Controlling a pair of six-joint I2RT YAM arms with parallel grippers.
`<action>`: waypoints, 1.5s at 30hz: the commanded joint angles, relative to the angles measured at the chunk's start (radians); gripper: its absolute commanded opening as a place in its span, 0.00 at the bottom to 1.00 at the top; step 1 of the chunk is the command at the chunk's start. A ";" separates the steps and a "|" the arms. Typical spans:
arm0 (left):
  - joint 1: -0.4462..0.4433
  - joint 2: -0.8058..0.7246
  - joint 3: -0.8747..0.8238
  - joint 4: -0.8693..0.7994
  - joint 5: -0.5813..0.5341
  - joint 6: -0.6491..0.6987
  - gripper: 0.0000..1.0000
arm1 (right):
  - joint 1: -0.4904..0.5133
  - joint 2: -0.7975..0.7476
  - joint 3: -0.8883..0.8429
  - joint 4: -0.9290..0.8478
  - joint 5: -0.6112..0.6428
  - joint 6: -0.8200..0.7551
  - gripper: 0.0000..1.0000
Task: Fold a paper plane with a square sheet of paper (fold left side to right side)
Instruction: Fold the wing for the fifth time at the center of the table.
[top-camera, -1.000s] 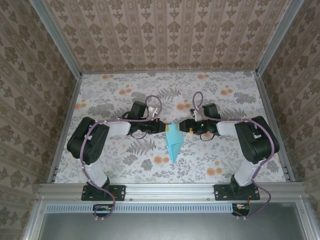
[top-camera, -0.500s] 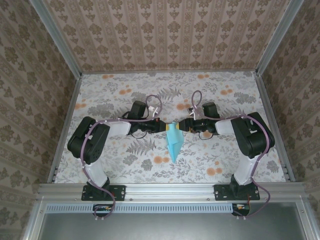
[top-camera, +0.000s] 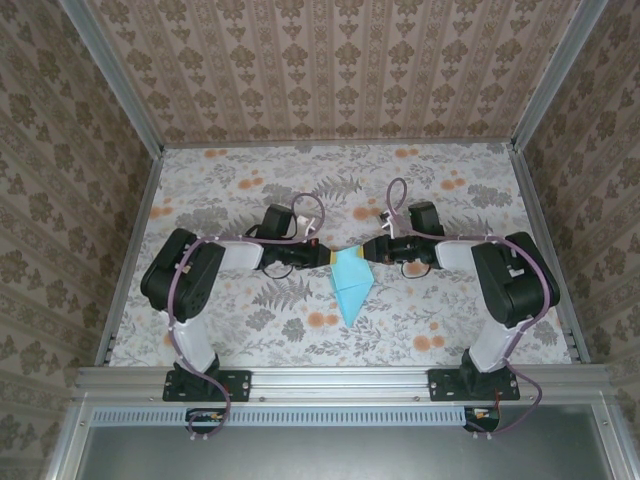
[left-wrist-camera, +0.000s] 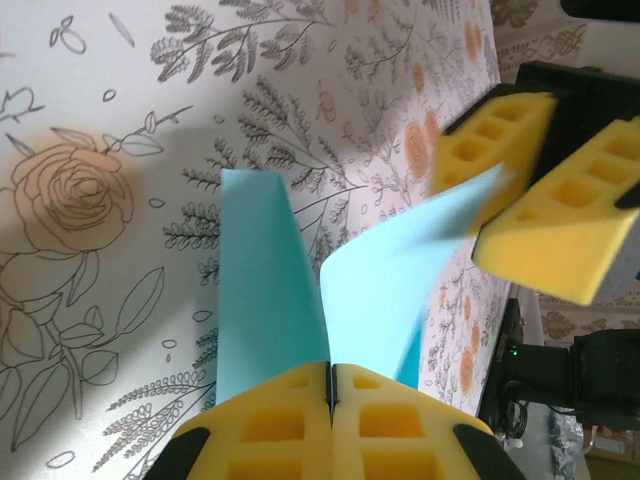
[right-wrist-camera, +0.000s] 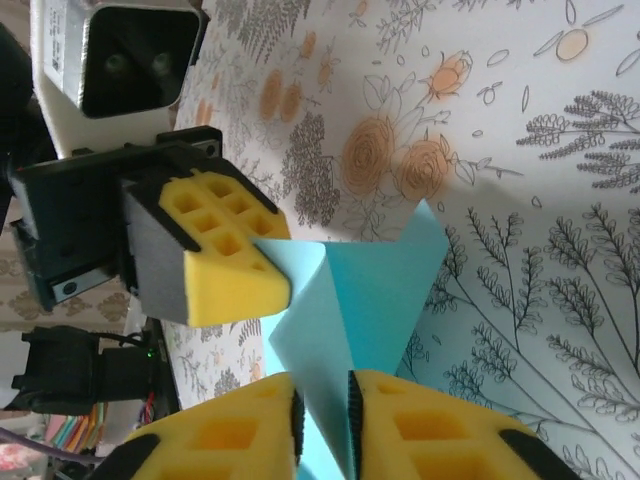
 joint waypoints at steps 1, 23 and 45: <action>0.006 0.014 0.021 -0.005 0.012 0.040 0.06 | -0.005 -0.039 0.022 -0.101 0.028 -0.029 0.05; -0.281 -0.369 0.191 -0.745 -0.615 0.321 0.68 | 0.053 -0.121 0.167 -0.479 0.412 0.347 0.00; -0.528 -0.078 0.387 -0.889 -0.835 0.235 0.73 | 0.121 -0.021 0.251 -0.448 0.467 0.482 0.00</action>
